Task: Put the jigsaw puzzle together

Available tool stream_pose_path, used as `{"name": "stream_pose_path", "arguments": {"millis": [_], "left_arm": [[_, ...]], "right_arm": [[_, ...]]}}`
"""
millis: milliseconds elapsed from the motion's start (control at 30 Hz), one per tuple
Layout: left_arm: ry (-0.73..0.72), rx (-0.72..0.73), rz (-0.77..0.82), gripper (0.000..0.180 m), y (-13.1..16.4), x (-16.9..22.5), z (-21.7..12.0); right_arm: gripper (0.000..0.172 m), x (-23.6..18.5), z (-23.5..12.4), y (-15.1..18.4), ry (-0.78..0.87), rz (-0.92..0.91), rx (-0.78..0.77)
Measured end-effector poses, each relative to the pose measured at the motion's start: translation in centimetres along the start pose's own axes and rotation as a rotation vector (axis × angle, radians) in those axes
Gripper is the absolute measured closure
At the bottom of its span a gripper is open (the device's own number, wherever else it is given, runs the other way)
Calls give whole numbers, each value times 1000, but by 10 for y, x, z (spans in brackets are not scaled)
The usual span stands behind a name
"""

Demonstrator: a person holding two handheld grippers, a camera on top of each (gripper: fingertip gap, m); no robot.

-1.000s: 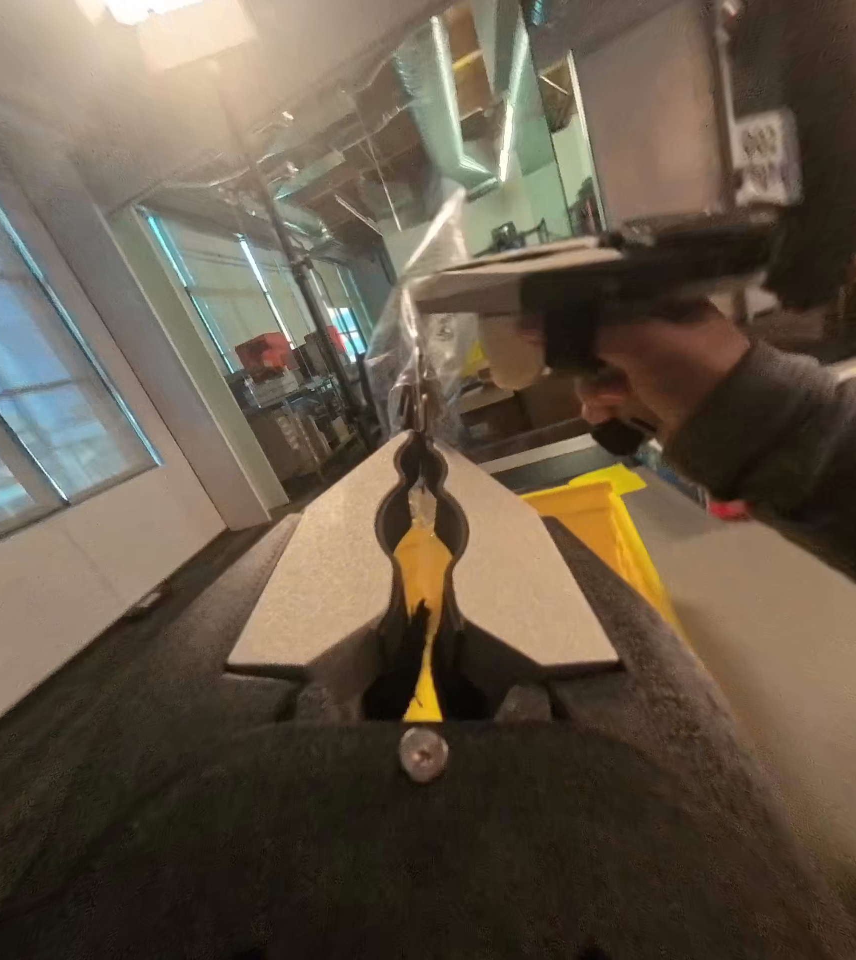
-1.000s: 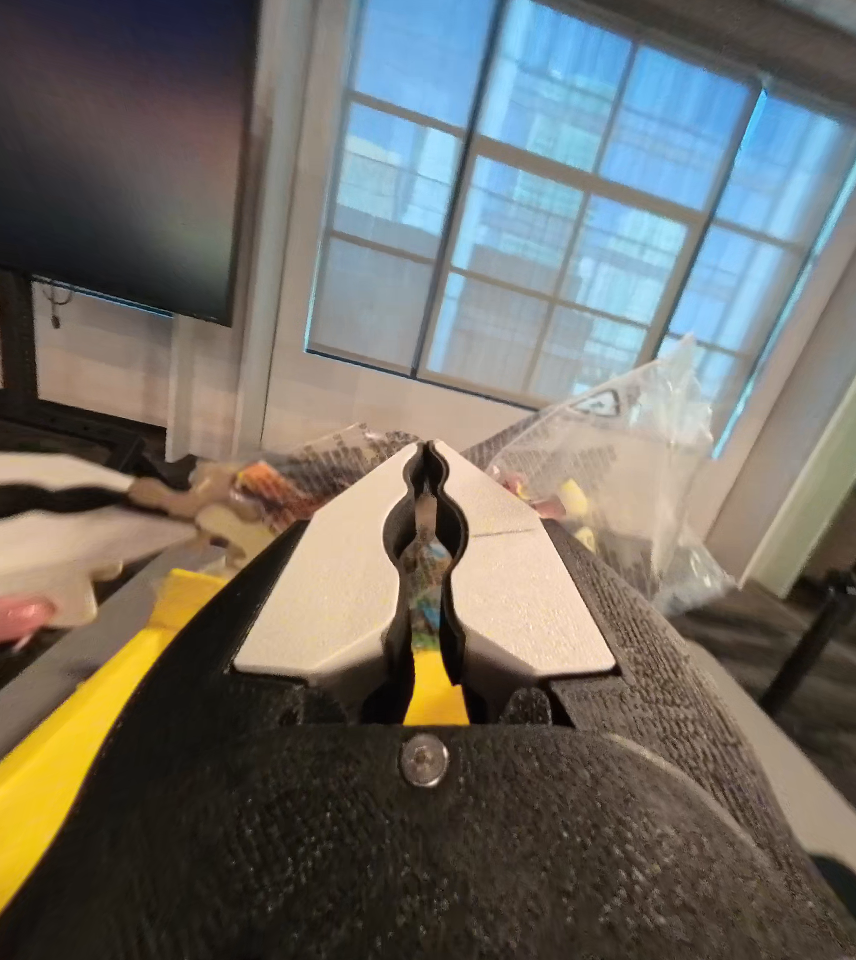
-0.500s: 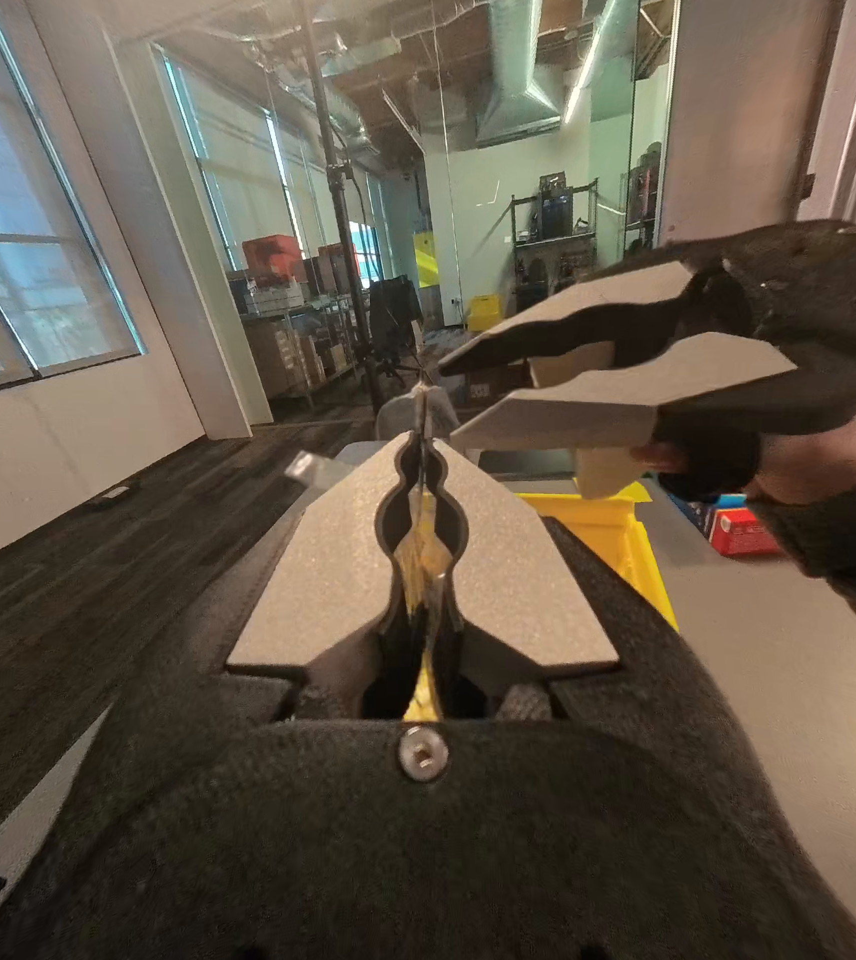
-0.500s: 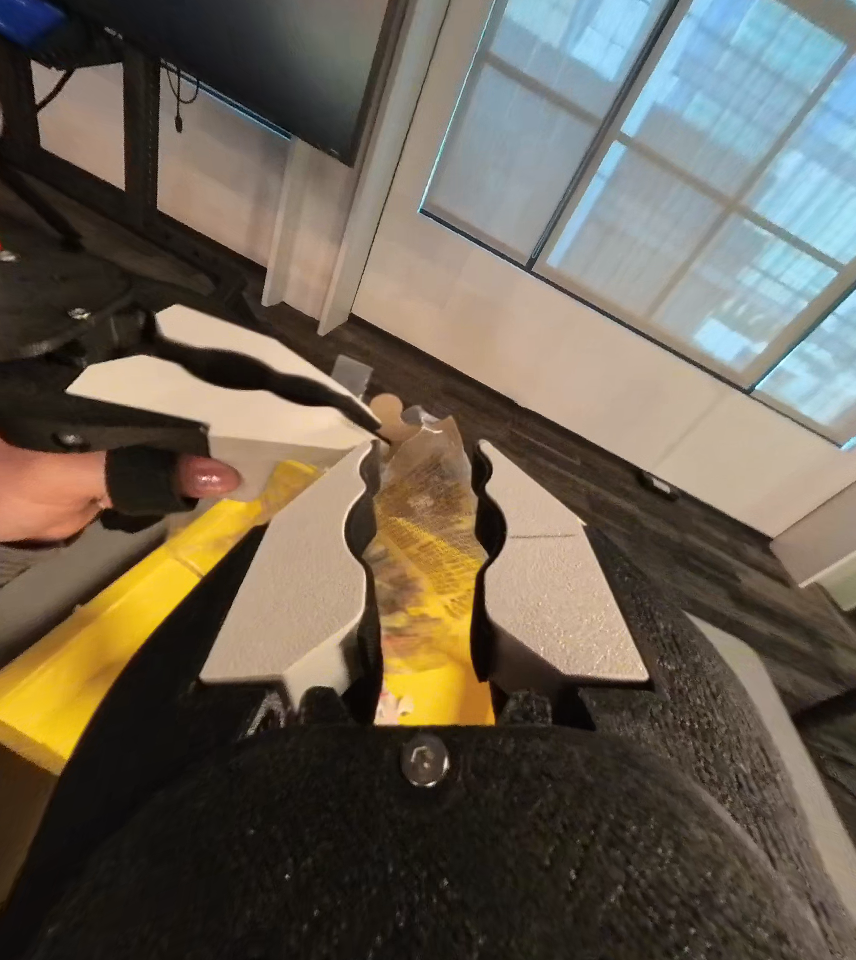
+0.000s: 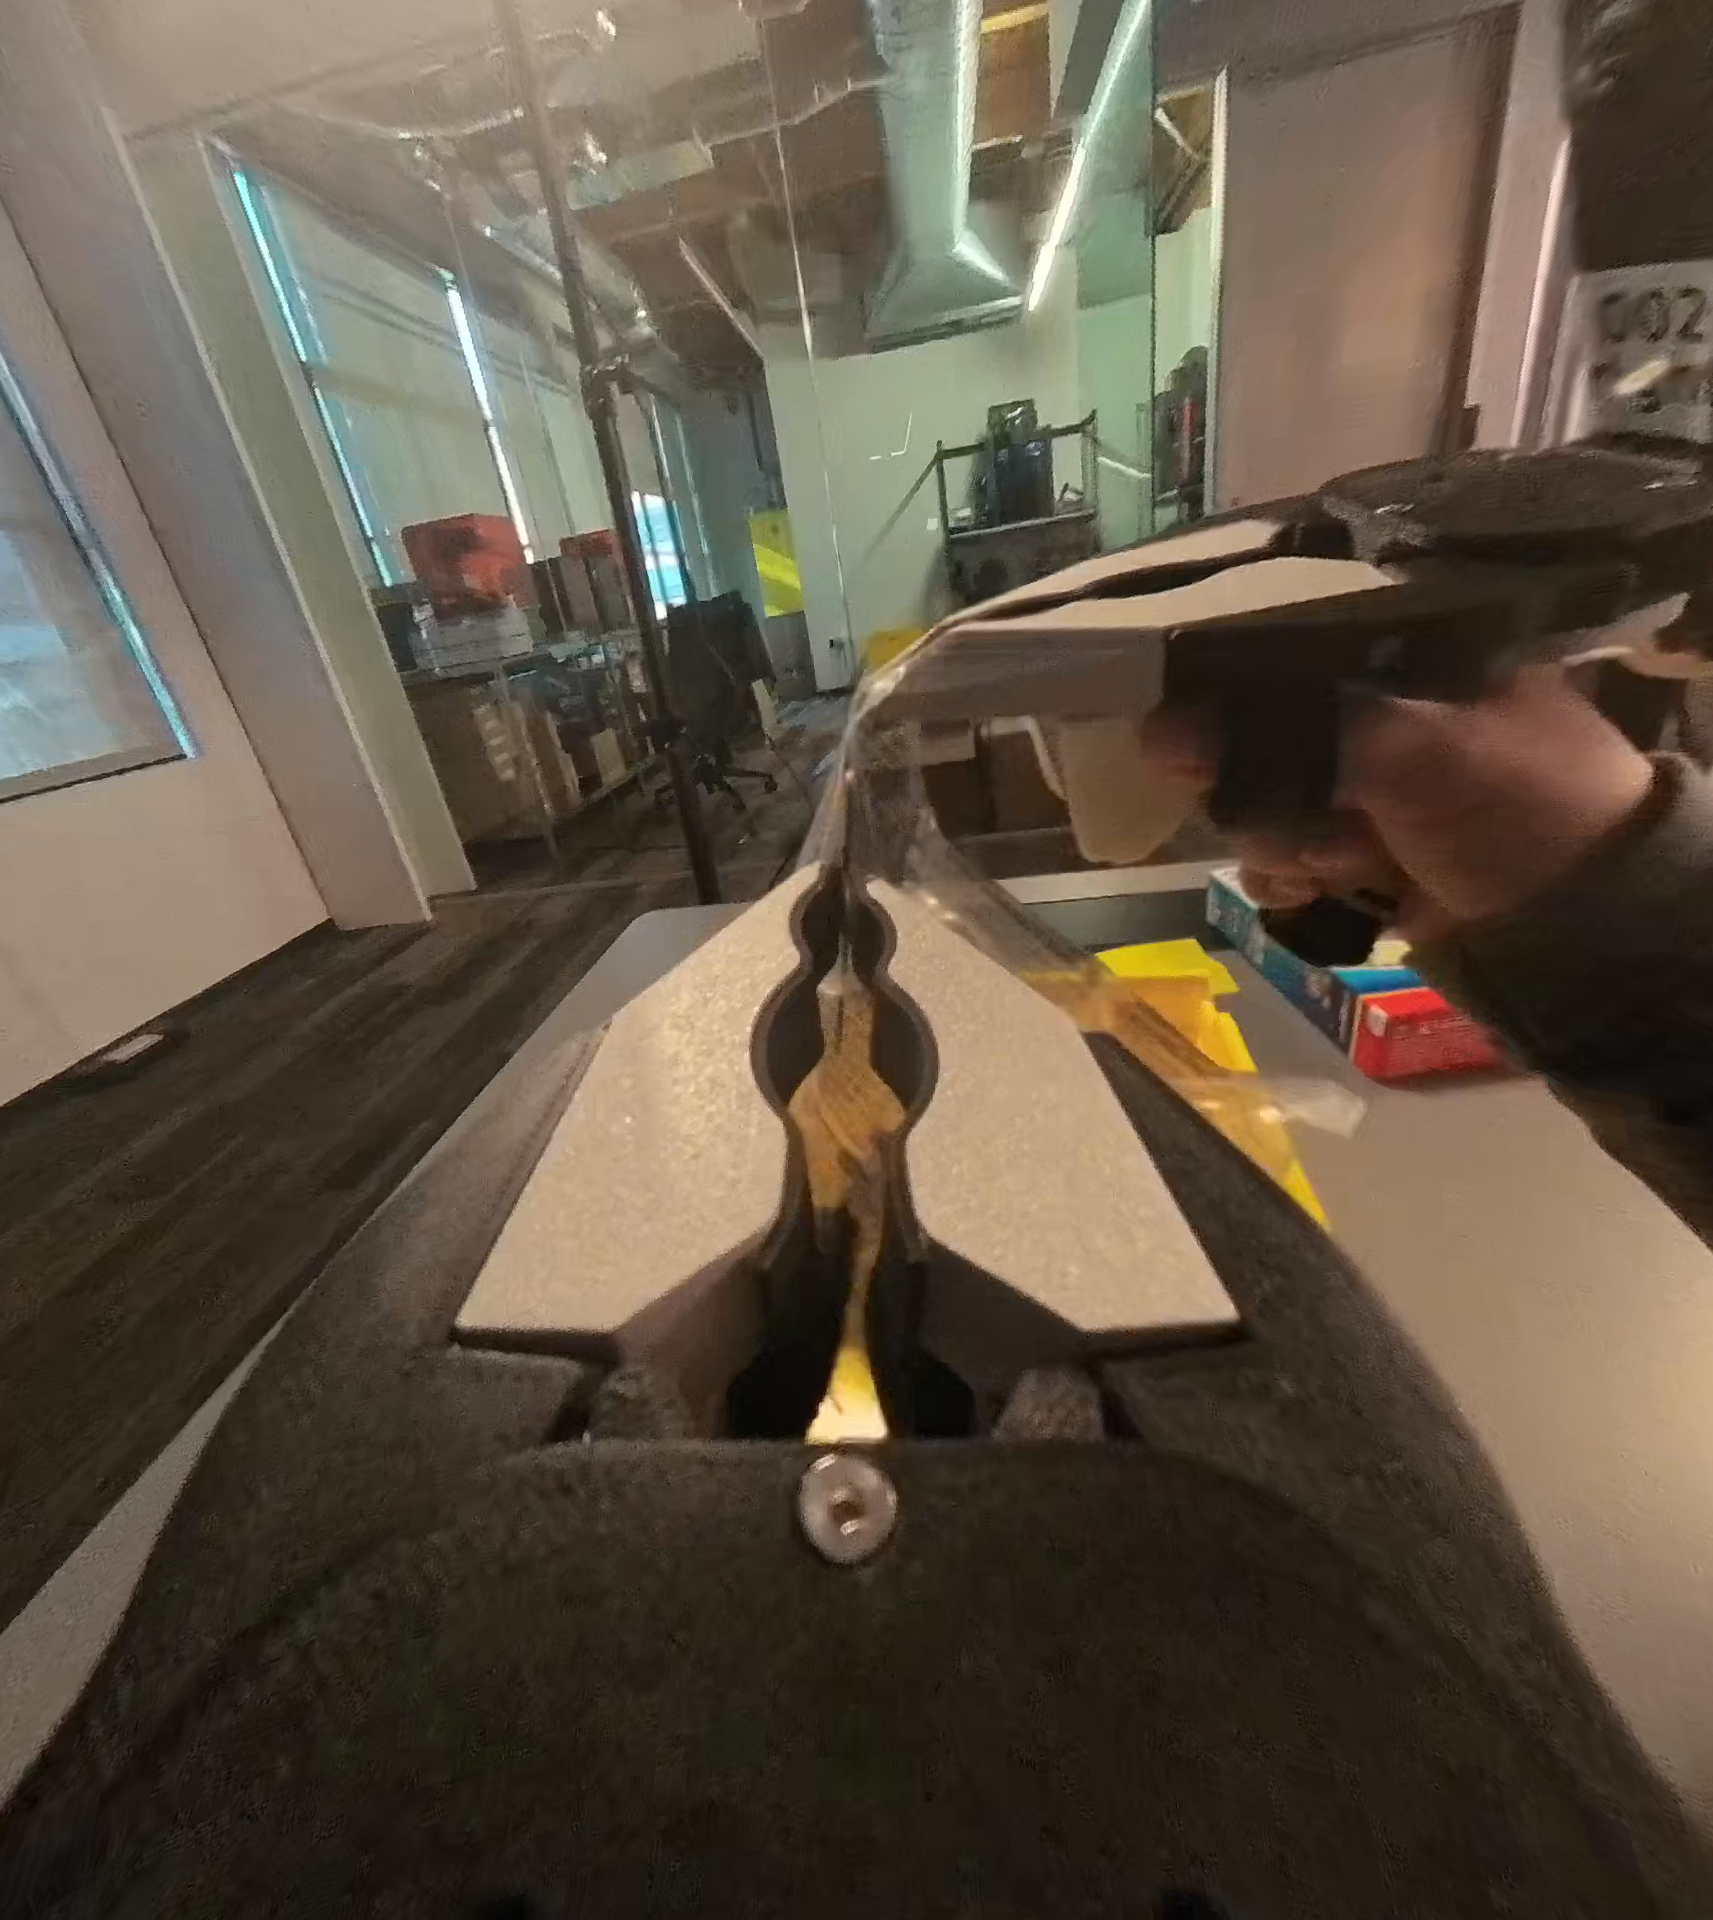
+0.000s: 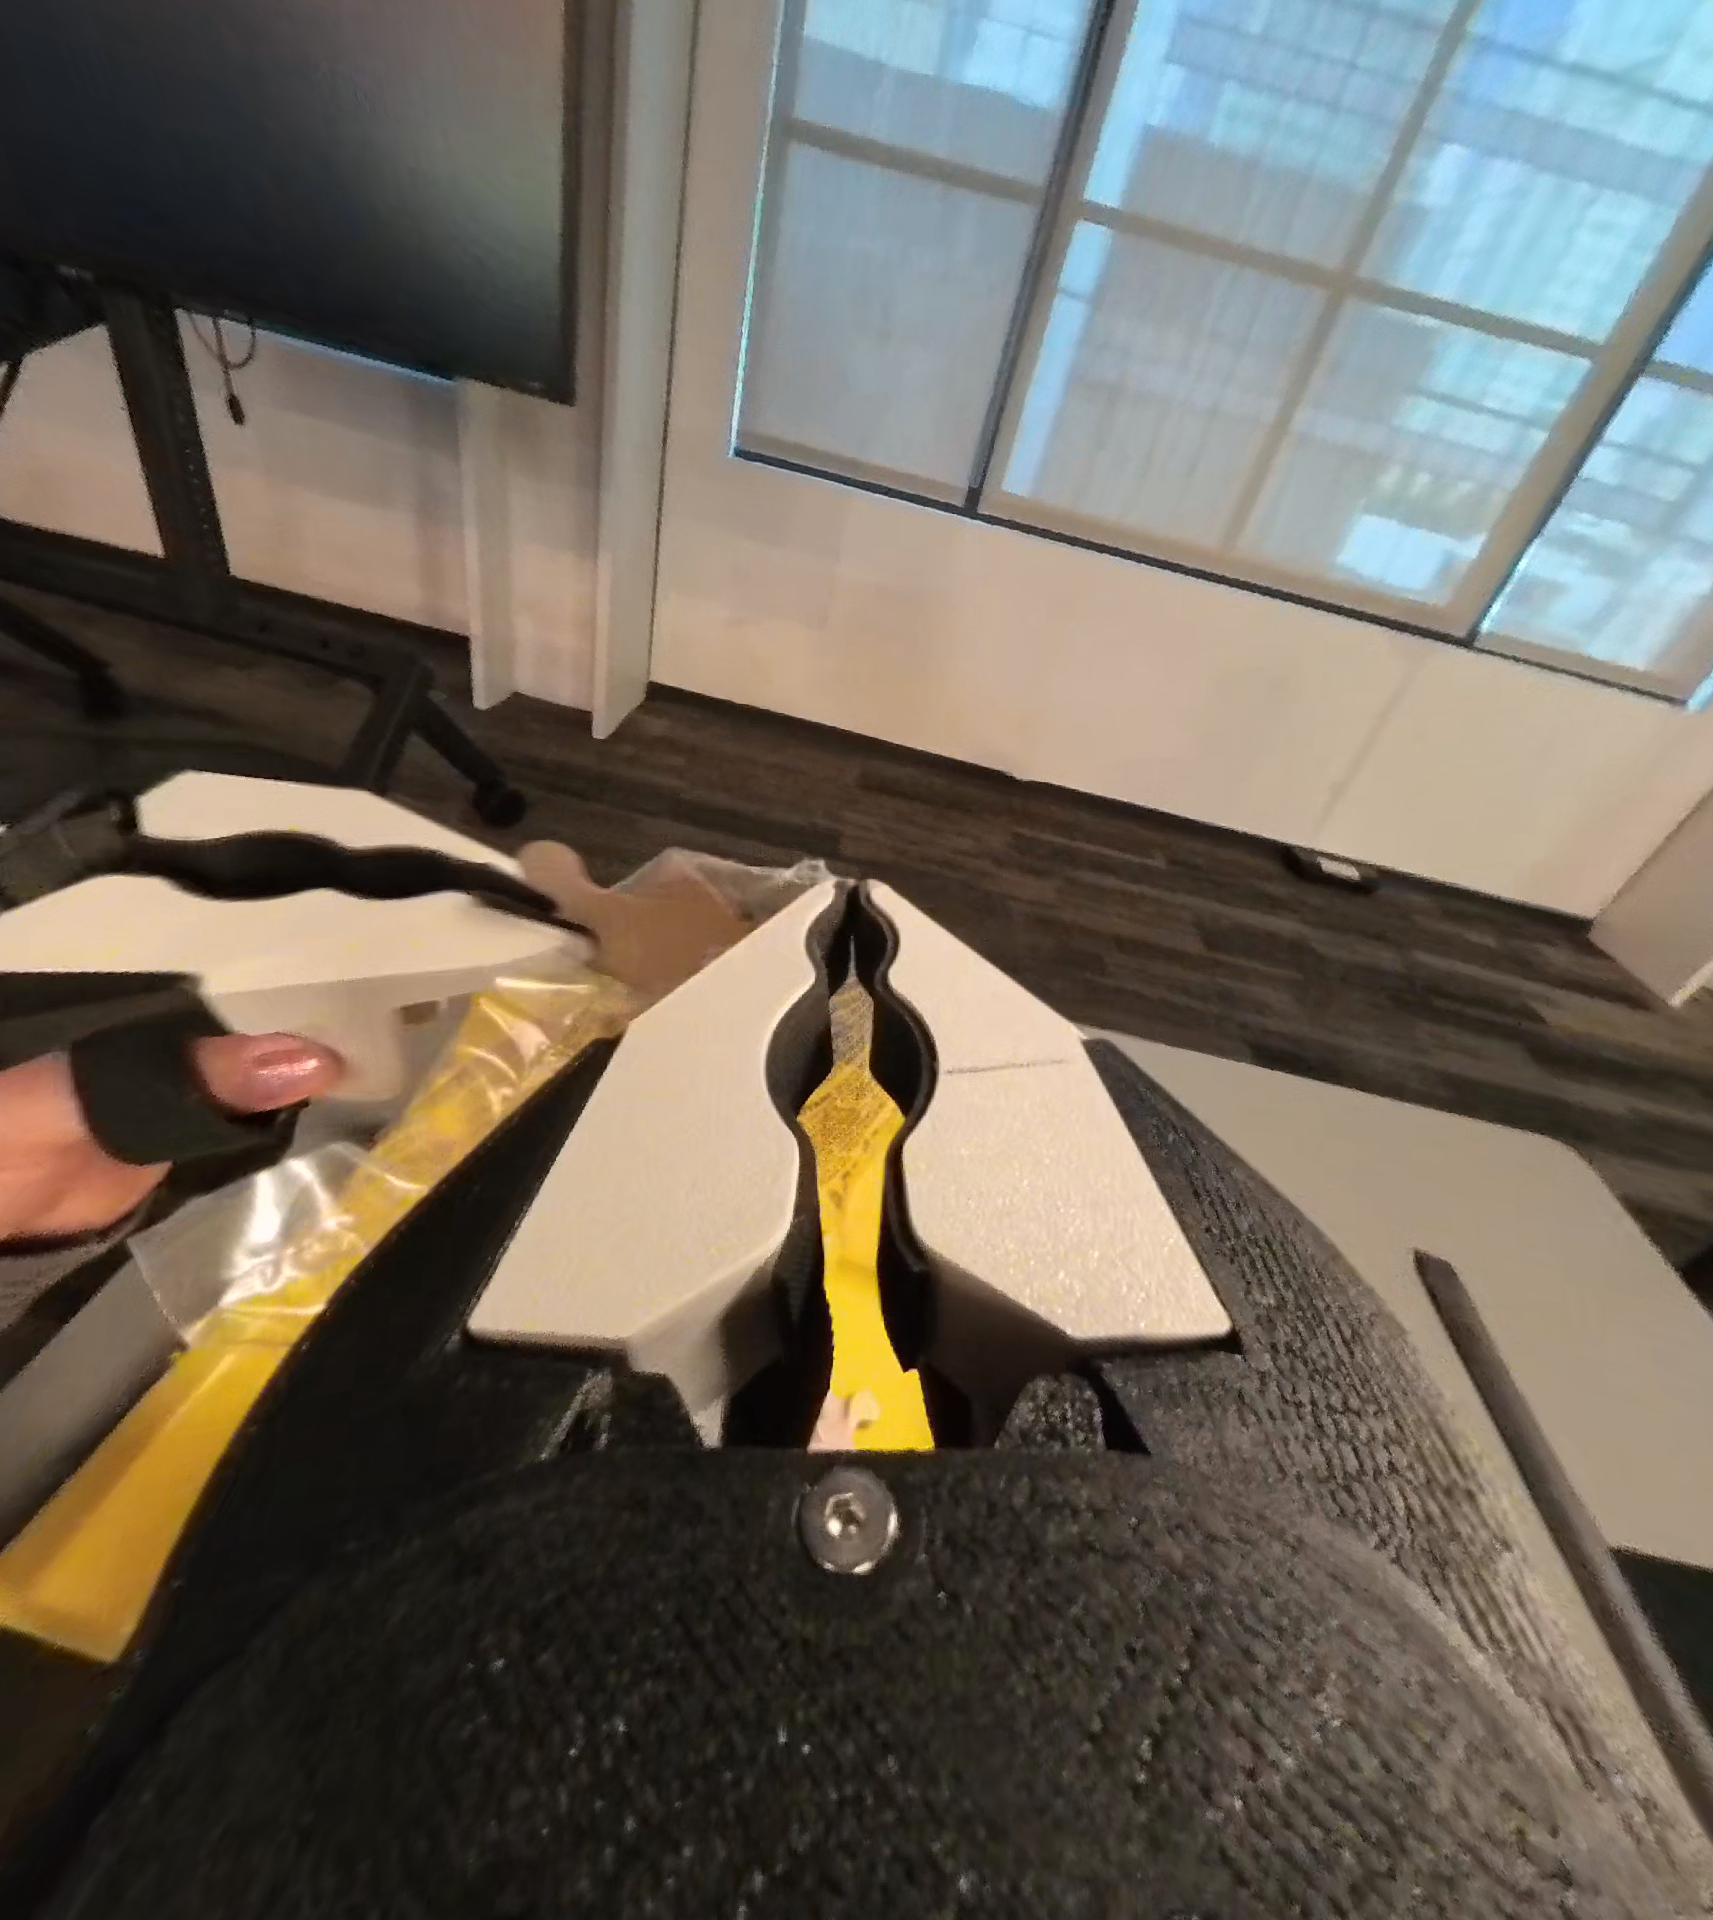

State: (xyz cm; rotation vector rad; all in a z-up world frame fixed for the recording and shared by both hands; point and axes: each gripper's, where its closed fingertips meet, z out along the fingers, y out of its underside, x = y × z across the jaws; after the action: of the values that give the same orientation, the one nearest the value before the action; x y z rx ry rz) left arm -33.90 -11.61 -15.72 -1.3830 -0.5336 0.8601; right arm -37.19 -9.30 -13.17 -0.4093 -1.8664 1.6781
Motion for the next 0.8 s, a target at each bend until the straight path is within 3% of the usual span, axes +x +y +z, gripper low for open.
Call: {"name": "stream_pose_path", "arguments": {"millis": [133,267,533,600,700,800], "left_arm": [[56,149,-19,180,-19,6,-11],[0,319,-130,180,-39,-13,-27],[171,489,-374,180,-64,-15,-36],[186,491,-377,180,-73,-17,-33],[87,389,-330,180,-71,-29,-26],[-45,238,-302,180,-55,-47,-29]], "right_arm": [[172,9,-1,10,19,29,-37],[172,6,1,18,-18,40,-83],[172,-15,8,22,-109,-13,-122],[172,-22,9,23,-156,2,-118],[172,-10,7,15,-78,0,-81],[172,7,-11,-18,43,-5,108]]}}
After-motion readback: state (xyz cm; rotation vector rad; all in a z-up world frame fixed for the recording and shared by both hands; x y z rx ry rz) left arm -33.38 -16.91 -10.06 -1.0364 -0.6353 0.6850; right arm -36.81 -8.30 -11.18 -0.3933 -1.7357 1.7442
